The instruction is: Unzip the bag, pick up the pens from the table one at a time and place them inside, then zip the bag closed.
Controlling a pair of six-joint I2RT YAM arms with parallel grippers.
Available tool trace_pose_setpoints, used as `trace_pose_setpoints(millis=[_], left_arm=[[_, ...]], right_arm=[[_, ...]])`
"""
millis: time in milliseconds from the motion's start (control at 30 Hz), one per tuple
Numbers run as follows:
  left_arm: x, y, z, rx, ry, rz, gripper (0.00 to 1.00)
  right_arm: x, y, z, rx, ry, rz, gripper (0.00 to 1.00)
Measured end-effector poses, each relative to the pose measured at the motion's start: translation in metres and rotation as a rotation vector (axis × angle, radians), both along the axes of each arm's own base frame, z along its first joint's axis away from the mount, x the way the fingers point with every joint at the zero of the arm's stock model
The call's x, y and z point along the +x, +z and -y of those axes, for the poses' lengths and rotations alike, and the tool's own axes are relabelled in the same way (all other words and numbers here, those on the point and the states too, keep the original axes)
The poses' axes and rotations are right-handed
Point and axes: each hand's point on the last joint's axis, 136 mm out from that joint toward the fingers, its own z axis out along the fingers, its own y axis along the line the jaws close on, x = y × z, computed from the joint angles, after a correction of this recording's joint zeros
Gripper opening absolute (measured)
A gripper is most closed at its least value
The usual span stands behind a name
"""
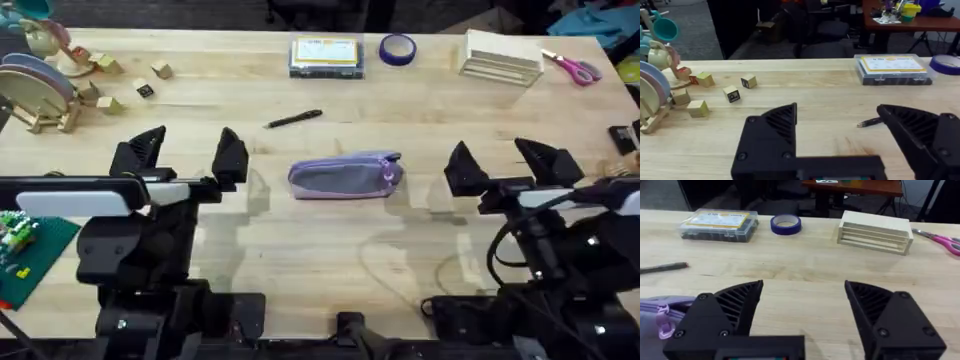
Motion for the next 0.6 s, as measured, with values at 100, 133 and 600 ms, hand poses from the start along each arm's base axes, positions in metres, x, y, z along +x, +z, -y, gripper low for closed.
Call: trace_pose_setpoints(millis=[100, 133, 600], left_arm=[[0.000, 0.000, 0.000, 0.000, 0.002, -0.001, 0.993], [0.000, 0.000, 0.000, 0.000, 0.001, -0.001, 0.992], [-0.017, 0.065, 0.024, -0.015, -0.138, -0.225, 0.994]], right_arm=[[0.000, 0.000, -0.001, 0.001, 0.005, -0.002, 0.998], [0.000, -0.001, -0.002, 0.001, 0.009, -0.006, 0.998], [-0.042, 0.057, -0.010, 0.014, 0.060, -0.286, 0.998]])
